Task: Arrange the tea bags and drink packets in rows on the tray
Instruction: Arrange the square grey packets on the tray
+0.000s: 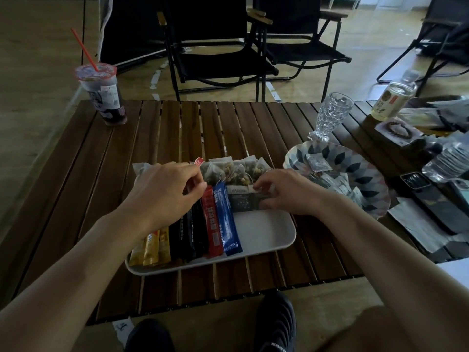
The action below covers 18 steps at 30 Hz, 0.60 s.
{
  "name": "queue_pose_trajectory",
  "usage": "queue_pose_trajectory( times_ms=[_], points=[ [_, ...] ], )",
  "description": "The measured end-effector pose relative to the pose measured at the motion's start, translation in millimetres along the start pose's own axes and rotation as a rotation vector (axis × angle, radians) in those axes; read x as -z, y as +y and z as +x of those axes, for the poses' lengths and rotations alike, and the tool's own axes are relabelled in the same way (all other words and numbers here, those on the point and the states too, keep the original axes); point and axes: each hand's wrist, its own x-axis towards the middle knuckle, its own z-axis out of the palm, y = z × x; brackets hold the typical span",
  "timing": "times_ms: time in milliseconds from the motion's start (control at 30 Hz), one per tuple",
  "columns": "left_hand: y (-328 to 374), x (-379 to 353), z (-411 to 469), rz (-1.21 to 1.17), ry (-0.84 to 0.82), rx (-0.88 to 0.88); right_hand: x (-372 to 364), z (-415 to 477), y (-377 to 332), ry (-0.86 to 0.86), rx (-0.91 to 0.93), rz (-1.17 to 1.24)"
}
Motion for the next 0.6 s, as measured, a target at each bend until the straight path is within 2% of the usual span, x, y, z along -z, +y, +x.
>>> queue_pose_trajectory(
  times_ms=[67, 133, 267, 333, 500, 600],
  points=[
    [3.5, -1.9, 3.0, 0.009, 0.001, 0.0, 10.1, -6.5, 8.3, 0.076, -0.044, 0.069],
    [8.8, -4.2, 6.8, 0.018, -0.004, 0.0, 18.5, -11.9, 24.4, 0.226, -0.132, 0.092],
    [21.5, -10.4, 12.2, 0.069, 0.025, -0.018, 15.9, -11.4, 74.6, 0.454, -0.455, 0.073],
    [24.7, -13.4, 14.0, 0.037, 0.035, -0.038, 12.2, -9.8, 94.2, 0.457, -0.553, 0.063],
    [26.7, -18.8, 16.9, 0.018, 0.026, -0.067, 1.2, -6.3, 101.8, 0.39, -0.559, -0.018],
    [27.9, -21.6, 19.8, 0.02, 0.031, -0.07, -2.9, -2.4, 99.1, 0.427, -0.587, -0.061]
  ],
)
